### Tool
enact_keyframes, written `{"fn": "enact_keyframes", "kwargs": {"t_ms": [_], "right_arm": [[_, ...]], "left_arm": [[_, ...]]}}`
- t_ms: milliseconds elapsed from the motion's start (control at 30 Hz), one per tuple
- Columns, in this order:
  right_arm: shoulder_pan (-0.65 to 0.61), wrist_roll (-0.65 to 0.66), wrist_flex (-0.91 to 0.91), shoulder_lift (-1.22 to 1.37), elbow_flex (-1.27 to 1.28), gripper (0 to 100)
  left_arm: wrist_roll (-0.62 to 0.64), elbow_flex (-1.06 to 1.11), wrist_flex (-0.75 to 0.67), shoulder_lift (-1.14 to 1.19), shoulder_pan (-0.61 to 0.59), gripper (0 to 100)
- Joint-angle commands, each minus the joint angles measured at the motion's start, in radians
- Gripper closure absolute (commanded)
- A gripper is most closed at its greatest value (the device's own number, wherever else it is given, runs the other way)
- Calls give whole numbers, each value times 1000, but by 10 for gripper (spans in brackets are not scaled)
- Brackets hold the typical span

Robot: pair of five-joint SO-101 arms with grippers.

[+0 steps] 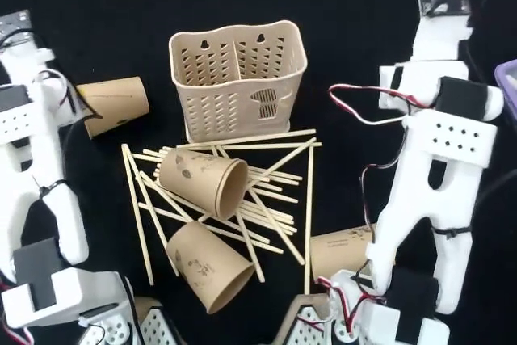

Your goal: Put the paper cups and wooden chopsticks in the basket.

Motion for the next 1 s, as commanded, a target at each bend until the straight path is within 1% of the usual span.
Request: {"fn": "enact_keyframes", "kwargs": {"t_ms": [0,67,200,300,400,633,733,833,900,967], "right_arm": [[15,9,-75,-8,68,744],[15,9,-106,-8,111,744],[17,12,-155,-16,180,744],[17,14,-173,-71,237,744],[14,14,-193,-168,308,744],[9,14,-244,-456,510,744],[9,14,-290,-552,598,744],[9,14,-334,-599,665,744],[9,14,-348,-604,685,744],[11,14,-348,-601,691,744]], "left_arm": [[37,-8,-20,-11,58,786],[64,1,-40,-11,68,786],[72,74,-187,-11,71,786],[72,154,-292,-11,68,786],[72,203,-353,-12,68,786],[81,271,-413,-11,70,787],[140,311,-456,-11,73,791],[172,326,-460,-12,81,791],[170,340,-459,-12,94,818],[170,355,-462,-20,107,887]]}}
